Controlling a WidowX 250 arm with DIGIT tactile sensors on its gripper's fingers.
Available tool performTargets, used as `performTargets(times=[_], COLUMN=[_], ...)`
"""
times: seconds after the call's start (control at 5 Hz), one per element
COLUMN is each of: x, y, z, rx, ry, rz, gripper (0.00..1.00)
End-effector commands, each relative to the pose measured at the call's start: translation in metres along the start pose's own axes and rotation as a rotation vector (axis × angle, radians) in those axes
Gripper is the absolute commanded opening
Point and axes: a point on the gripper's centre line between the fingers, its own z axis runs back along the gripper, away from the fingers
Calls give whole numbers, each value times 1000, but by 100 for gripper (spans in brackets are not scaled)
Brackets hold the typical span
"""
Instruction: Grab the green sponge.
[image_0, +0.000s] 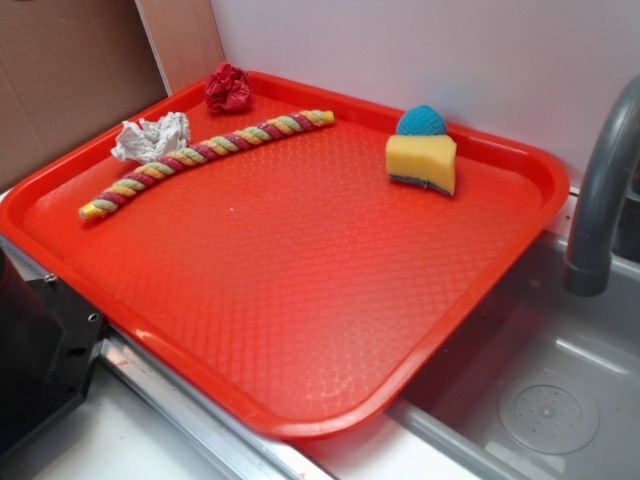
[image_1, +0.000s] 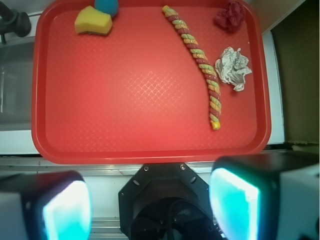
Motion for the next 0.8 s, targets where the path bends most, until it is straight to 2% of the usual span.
performTargets(times=[0.0,0.2,0.4,0.6], x=[0,30,76,105], y=[0,-4,-21,-42], z=[0,-45,-88,-117], rx=[0,132,97,94], ry=[0,-55,-82,-132], rz=[0,-27,-140,-177], gripper=[100,100,100,100])
